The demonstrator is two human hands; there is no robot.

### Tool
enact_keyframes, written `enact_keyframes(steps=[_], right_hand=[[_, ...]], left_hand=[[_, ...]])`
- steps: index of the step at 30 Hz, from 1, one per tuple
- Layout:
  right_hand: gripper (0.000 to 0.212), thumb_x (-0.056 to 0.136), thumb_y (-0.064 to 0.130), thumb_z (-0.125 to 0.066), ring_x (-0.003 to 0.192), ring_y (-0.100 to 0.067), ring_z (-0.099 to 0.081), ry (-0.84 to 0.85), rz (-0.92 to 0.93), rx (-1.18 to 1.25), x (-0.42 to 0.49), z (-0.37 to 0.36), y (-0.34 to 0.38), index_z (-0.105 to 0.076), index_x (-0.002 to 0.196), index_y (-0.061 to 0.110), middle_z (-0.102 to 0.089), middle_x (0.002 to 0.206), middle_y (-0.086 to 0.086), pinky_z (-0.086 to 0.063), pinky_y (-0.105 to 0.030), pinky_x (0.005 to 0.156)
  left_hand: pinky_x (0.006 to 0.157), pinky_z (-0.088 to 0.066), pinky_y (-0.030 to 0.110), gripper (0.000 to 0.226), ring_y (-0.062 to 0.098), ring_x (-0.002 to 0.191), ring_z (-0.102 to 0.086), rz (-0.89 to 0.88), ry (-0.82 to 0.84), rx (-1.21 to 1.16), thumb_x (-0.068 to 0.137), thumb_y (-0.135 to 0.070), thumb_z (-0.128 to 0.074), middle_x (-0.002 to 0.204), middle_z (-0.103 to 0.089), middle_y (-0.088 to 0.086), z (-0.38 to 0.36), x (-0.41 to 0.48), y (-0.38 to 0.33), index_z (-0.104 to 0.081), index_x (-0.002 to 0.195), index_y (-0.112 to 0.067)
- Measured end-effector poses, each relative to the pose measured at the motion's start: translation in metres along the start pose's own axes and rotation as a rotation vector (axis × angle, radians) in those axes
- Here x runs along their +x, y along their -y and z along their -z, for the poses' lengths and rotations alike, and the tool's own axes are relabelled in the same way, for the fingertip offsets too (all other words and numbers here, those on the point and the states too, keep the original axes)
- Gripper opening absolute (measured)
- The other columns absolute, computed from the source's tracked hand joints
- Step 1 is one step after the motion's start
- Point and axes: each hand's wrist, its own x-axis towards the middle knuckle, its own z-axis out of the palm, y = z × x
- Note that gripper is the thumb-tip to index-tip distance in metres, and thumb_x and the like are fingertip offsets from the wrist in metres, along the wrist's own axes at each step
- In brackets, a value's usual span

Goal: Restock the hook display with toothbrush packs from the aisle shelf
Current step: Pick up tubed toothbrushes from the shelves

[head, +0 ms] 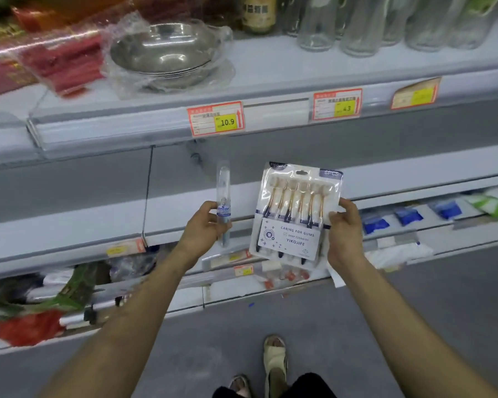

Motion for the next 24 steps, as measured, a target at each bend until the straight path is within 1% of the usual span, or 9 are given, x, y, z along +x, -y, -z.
enact_keyframes(steps=[2,6,9,11,14,17,20,22,24], right_hand=[[0.039,0.103,-0.009,-0.039,0.081,-0.006,-0.059,-0.074,0.013,0.002,-0.011,0.025,0.003,-0.058,0.126,0.017,-0.063,0.101,0.005,-0.051,-0.014,0.064],[0.04,0.104,-0.005,-0.039,0.086,-0.013,-0.063,-0.223,0.011,0.033,-0.027,0.088,0.005,-0.058,0.132,0.017,-0.067,0.101,0.001,-0.056,-0.029,0.079],[0.036,0.106,-0.003,-0.038,0.078,-0.01,-0.065,-0.33,0.035,0.058,-0.037,0.139,0.011,-0.057,0.128,0.019,-0.067,0.094,0.003,-0.057,-0.03,0.073],[0.035,0.106,-0.003,-0.038,0.073,-0.008,-0.066,-0.408,0.054,0.08,-0.04,0.173,0.017,-0.056,0.124,0.021,-0.067,0.092,0.005,-0.058,-0.029,0.07],[0.036,0.105,-0.004,-0.037,0.076,-0.005,-0.069,-0.514,0.088,0.078,-0.035,0.224,0.027,-0.056,0.124,0.02,-0.069,0.102,0.0,-0.059,-0.022,0.065],[0.039,0.103,-0.003,-0.037,0.101,-0.021,-0.071,-0.594,0.1,0.101,-0.02,0.276,0.035,-0.058,0.124,0.022,-0.069,0.121,-0.011,-0.062,-0.037,0.084],[0.039,0.102,-0.002,-0.038,0.109,-0.028,-0.07,-0.668,0.11,0.095,-0.004,0.331,0.048,-0.059,0.123,0.023,-0.069,0.121,-0.012,-0.06,-0.046,0.094],[0.037,0.102,-0.003,-0.039,0.106,-0.026,-0.07,-0.715,0.129,0.098,0.007,0.376,0.059,-0.06,0.124,0.019,-0.07,0.118,-0.011,-0.058,-0.043,0.092],[0.036,0.102,-0.004,-0.041,0.099,-0.013,-0.07,-0.75,0.158,0.103,0.017,0.424,0.072,-0.06,0.126,0.016,-0.071,0.112,-0.002,-0.058,-0.029,0.084]], left_hand=[[0.095,-0.058,0.046,0.033,0.026,0.105,-0.07,-0.025,0.041,-0.01,0.098,-0.02,-0.073,0.113,-0.07,0.006,-0.015,0.002,-0.001,-0.057,0.126,-0.027],[0.092,-0.059,0.044,0.027,0.025,0.106,-0.071,-0.088,0.196,0.005,0.098,-0.025,-0.072,0.114,-0.071,0.001,-0.071,0.001,-0.008,-0.06,0.122,-0.029],[0.091,-0.059,0.043,0.03,0.022,0.108,-0.071,-0.121,0.326,0.011,0.097,-0.028,-0.073,0.118,-0.072,0.0,-0.125,-0.004,-0.026,-0.062,0.125,-0.032],[0.092,-0.061,0.05,0.031,0.022,0.106,-0.072,-0.153,0.394,0.037,0.093,-0.034,-0.076,0.118,-0.072,-0.002,-0.163,-0.006,-0.041,-0.064,0.121,-0.036],[0.092,-0.061,0.049,0.025,0.025,0.107,-0.072,-0.19,0.497,0.065,0.094,-0.026,-0.076,0.117,-0.071,0.0,-0.222,-0.006,-0.067,-0.065,0.115,-0.035],[0.092,-0.06,0.043,0.028,0.021,0.107,-0.071,-0.239,0.573,0.11,0.095,-0.019,-0.076,0.116,-0.073,-0.001,-0.286,-0.005,-0.097,-0.066,0.119,-0.029],[0.089,-0.061,0.038,0.032,0.018,0.104,-0.071,-0.278,0.638,0.136,0.093,-0.015,-0.077,0.115,-0.073,0.001,-0.357,-0.004,-0.13,-0.065,0.122,-0.022],[0.084,-0.06,0.034,0.03,0.018,0.1,-0.071,-0.31,0.69,0.146,0.094,-0.013,-0.076,0.114,-0.073,0.002,-0.408,-0.006,-0.152,-0.065,0.121,-0.02],[0.081,-0.058,0.03,0.029,0.016,0.096,-0.07,-0.345,0.743,0.142,0.093,-0.012,-0.077,0.113,-0.072,0.002,-0.461,-0.014,-0.175,-0.066,0.118,-0.021]])
